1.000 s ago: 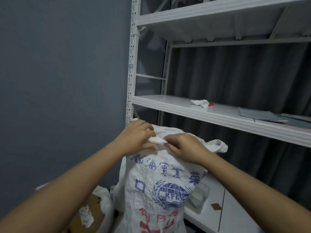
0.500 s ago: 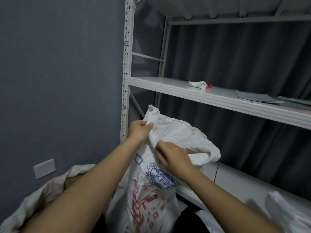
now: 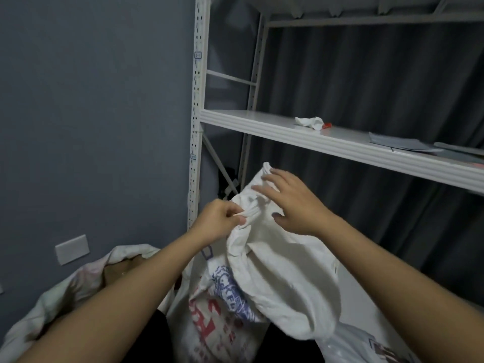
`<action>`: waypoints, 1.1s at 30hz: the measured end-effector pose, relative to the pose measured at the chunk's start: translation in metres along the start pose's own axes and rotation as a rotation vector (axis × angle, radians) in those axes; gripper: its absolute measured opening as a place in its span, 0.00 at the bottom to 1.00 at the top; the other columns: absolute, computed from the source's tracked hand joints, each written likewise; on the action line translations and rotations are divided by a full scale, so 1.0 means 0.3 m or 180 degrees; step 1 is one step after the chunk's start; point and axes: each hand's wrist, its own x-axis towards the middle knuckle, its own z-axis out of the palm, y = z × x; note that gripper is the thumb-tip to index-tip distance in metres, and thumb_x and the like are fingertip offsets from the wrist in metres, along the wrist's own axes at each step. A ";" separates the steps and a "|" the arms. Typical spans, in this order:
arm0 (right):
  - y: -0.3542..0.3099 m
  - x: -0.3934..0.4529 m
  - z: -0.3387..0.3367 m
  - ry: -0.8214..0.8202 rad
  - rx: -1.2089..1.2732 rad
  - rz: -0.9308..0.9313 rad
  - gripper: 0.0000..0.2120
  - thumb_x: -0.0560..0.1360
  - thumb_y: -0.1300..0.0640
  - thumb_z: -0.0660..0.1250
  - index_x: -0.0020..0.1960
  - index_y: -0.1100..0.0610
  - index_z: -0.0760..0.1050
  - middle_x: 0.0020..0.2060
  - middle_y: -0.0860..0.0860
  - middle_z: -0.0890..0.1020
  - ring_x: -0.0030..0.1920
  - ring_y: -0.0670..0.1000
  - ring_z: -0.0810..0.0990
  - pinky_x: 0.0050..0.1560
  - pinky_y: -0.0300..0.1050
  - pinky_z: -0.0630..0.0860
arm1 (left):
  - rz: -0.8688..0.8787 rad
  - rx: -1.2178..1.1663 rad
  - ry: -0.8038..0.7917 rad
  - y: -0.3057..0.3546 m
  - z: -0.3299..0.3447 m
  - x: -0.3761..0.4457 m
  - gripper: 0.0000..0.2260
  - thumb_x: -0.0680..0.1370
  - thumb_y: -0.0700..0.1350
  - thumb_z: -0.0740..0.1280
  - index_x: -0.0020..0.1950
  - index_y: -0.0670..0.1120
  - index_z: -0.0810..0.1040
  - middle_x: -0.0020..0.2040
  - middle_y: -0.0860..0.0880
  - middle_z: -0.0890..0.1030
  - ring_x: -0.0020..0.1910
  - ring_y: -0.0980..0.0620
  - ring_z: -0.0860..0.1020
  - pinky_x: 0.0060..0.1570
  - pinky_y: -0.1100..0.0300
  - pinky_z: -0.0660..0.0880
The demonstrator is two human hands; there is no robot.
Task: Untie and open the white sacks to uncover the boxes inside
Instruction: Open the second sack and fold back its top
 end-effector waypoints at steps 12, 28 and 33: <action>-0.210 0.031 0.074 -0.1171 0.1400 0.0829 0.07 0.72 0.53 0.68 0.40 0.53 0.71 0.40 0.52 0.80 0.42 0.54 0.77 0.40 0.51 0.73 | 0.0524 0.1761 -0.0380 0.026 -0.070 -0.124 0.09 0.76 0.51 0.68 0.51 0.47 0.79 0.48 0.50 0.80 0.49 0.50 0.77 0.48 0.54 0.74; -0.269 -0.056 0.003 -0.0592 0.0782 0.1170 0.09 0.74 0.46 0.66 0.47 0.52 0.74 0.44 0.51 0.81 0.46 0.54 0.79 0.38 0.45 0.67 | 0.0562 0.2162 -0.0035 0.030 -0.106 -0.217 0.18 0.80 0.60 0.53 0.47 0.47 0.70 0.47 0.47 0.73 0.51 0.44 0.74 0.43 0.54 0.65; -0.299 -0.031 -0.005 -0.0728 0.2663 0.1339 0.13 0.68 0.50 0.75 0.39 0.55 0.74 0.31 0.46 0.75 0.33 0.44 0.72 0.36 0.45 0.67 | 0.0523 0.2107 0.0469 0.073 -0.052 -0.249 0.18 0.82 0.57 0.51 0.53 0.44 0.71 0.52 0.47 0.77 0.54 0.45 0.75 0.42 0.55 0.66</action>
